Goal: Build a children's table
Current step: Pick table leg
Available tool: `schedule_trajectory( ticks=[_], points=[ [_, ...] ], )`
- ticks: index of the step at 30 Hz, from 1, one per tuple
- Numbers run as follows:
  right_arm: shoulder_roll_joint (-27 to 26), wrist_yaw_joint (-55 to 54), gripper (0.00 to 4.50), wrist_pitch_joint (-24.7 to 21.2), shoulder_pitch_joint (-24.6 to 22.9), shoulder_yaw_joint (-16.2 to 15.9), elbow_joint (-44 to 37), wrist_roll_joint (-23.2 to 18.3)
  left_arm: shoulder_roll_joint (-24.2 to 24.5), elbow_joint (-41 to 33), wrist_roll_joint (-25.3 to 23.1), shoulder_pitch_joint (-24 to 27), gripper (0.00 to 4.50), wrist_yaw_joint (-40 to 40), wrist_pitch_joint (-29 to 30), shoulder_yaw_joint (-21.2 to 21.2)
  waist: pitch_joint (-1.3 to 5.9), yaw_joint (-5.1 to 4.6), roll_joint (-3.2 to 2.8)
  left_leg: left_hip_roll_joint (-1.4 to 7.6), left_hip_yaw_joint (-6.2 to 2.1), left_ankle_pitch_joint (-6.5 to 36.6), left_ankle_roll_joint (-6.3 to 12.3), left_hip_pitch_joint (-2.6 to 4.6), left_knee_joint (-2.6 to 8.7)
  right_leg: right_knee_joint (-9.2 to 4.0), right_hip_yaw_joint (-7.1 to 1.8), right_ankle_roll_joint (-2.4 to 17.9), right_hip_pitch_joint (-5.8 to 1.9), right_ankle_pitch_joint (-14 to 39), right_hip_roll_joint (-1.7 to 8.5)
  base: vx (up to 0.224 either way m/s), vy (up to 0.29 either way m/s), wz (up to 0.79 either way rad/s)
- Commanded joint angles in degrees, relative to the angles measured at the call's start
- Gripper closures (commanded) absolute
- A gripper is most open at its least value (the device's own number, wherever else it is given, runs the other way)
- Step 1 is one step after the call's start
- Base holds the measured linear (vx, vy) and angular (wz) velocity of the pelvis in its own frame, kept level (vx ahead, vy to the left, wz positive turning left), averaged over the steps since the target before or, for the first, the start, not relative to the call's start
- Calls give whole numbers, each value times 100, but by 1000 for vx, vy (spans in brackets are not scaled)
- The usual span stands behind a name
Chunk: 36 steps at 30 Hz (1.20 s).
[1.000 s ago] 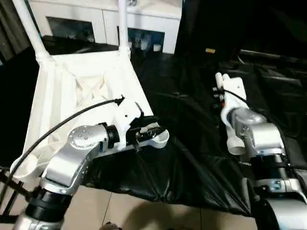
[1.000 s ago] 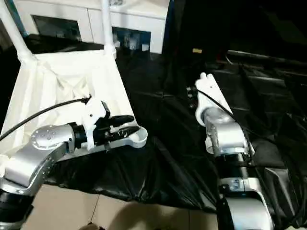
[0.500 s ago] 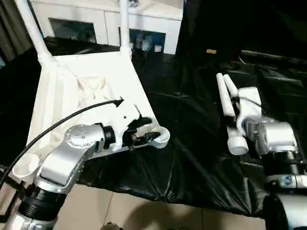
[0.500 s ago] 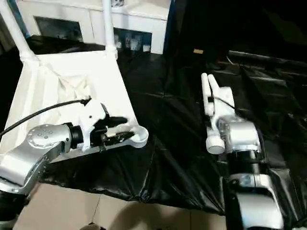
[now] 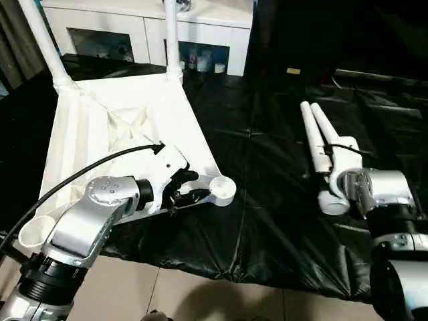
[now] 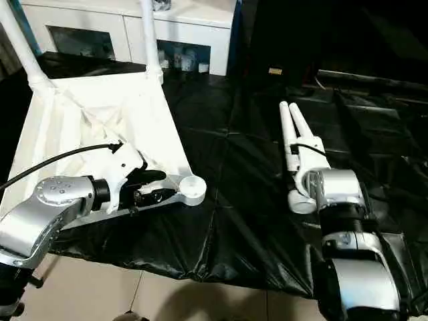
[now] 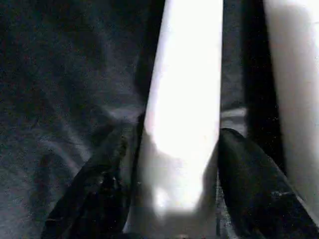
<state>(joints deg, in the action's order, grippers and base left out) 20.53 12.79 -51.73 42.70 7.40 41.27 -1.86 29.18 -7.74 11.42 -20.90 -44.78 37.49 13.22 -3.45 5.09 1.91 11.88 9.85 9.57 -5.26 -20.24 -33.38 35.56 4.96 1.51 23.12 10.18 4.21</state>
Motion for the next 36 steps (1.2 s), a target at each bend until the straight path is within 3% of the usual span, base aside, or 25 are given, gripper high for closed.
schedule_trajectory(
  ticks=[1,6,12,17,18,20,23,25,28,31,33,34,35,36],
  points=[
    [54,75,217,-46,36,3,194,-52,54,-105,-17,-64,199,-20,69,-20,398,13,-5,55,10,1153,-176,15,327,-432,-285,778,-312,1434,323,0,0,0],
    [94,162,255,87,165,-97,492,37,96,-149,17,-48,199,-17,93,-21,387,10,23,61,7,1264,-206,20,324,-441,-278,731,-285,1643,326,0,0,0],
    [125,220,261,208,256,-126,640,23,47,-158,19,-62,199,56,52,-105,382,15,58,60,4,1367,-216,21,319,-462,-274,628,-275,1922,337,0,0,0],
    [8,345,262,258,275,-105,386,-104,-144,-38,66,-139,144,335,187,-290,398,11,66,61,4,1242,-198,-2,313,-429,-278,681,-290,1625,326,0,0,0],
    [-94,382,262,345,260,-104,266,-161,-237,88,19,-218,129,508,243,-335,402,12,102,56,9,1187,-176,-18,314,-422,-279,683,-301,1576,324,0,0,0],
    [-175,430,262,442,247,-135,203,-190,-270,137,6,-251,118,574,263,-349,406,20,75,63,6,1142,-166,-16,312,-419,-281,697,-294,1556,337,0,0,0],
    [-430,588,262,825,177,-78,-21,-385,-500,295,5,-420,111,871,376,-462,407,27,89,72,4,1119,-144,-9,313,-414,-284,719,-290,1509,346,0,0,0],
    [-542,659,262,952,142,-32,-151,-493,-610,347,25,-484,78,992,431,-531,417,40,67,82,1,1062,-134,-9,316,-394,-285,762,-292,1355,347,0,0,0],
    [-1051,1162,262,1436,-27,156,-879,-1090,-1285,519,371,-750,66,1531,732,-1045,411,43,85,83,13,1102,-80,-16,314,-411,-296,748,-306,1304,359,0,0,0],
    [-1173,1338,262,1537,-96,148,-1089,-1236,-1555,579,581,-859,41,1725,876,-1274,416,58,88,95,-5,999,-20,-23,322,-406,-285,828,-303,1231,363,0,0,0],
    [-1483,1788,262,1732,-290,58,-1593,-1550,-2190,843,1034,-1188,15,2266,1157,-1844,416,88,84,102,30,1047,15,13,292,-430,-307,864,-284,1152,360,0,0,0],
    [-1549,1848,262,1749,-330,28,-1703,-1598,-2305,906,1160,-1259,6,2351,1187,-1976,420,105,142,83,10,940,57,-51,304,-406,-286,847,-330,1155,362,0,0,0],
    [-1549,1848,262,1749,-330,28,-1703,-1598,-2305,906,1160,-1259,6,2351,1187,-1976,430,125,115,95,-5,939,60,-24,313,-411,-276,836,-309,1196,369,0,0,0],
    [-1653,1993,262,1734,-424,-61,-1945,-1714,-2481,1019,1375,-1391,0,2515,1213,-2219,422,119,140,105,-9,904,65,-37,318,-416,-275,808,-308,1203,372,0,0,0]
  ],
)
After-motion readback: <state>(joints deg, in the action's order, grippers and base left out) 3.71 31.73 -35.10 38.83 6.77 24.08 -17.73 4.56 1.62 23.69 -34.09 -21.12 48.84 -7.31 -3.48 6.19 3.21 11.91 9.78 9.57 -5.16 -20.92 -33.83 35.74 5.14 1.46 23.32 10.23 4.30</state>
